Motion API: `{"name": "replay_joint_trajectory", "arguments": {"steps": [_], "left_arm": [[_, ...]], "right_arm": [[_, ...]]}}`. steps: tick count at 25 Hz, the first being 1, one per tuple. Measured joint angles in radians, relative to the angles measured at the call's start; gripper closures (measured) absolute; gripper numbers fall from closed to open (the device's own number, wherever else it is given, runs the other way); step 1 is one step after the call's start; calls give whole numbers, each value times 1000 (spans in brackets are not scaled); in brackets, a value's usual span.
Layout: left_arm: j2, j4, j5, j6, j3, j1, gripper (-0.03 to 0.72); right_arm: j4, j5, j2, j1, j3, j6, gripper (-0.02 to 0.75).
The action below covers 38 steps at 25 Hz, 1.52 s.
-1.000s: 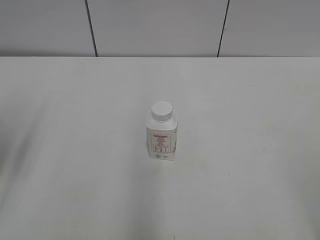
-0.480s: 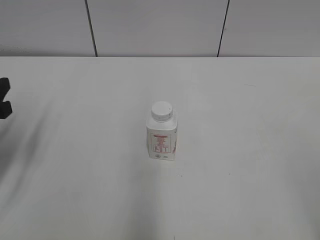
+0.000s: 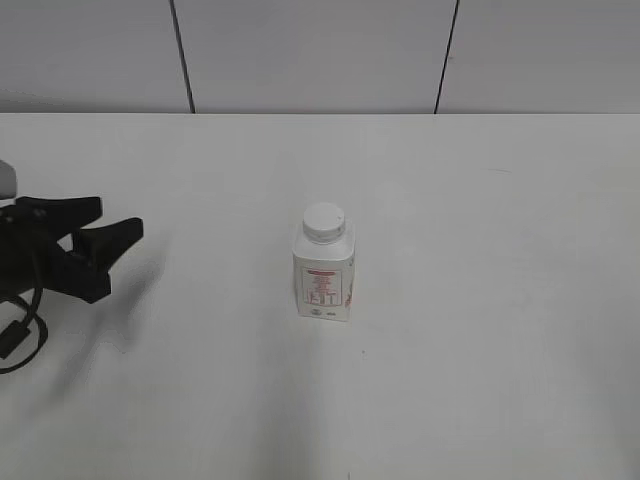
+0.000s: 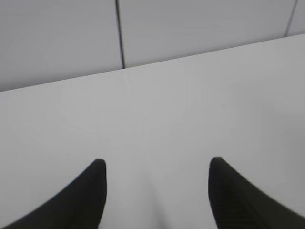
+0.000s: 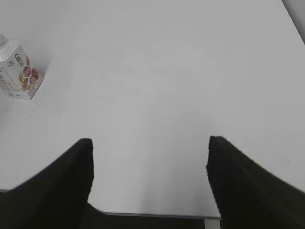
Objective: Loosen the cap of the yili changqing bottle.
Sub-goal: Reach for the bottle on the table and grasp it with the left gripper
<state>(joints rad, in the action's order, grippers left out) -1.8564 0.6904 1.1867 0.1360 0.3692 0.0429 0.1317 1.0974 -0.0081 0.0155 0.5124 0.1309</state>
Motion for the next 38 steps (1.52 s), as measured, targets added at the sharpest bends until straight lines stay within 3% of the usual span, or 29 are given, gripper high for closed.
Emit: {"name": "replay_joint_trajectory", "arguments": {"steps": [6, 11, 17, 26, 38], "left_arm": [[-156, 459, 15, 125, 227, 30, 264], [-254, 685, 17, 212, 376, -20, 221], [-302, 710, -24, 224, 462, -117, 99], [-351, 672, -59, 318, 563, -204, 92], [-394, 651, -57, 328, 625, -285, 95]], "right_arm": [[0, 0, 0, 0, 0, 0, 153], [0, 0, 0, 0, 0, 0, 153], [0, 0, 0, 0, 0, 0, 153], [7, 0, 0, 0, 0, 0, 153], [19, 0, 0, 0, 0, 0, 153]]}}
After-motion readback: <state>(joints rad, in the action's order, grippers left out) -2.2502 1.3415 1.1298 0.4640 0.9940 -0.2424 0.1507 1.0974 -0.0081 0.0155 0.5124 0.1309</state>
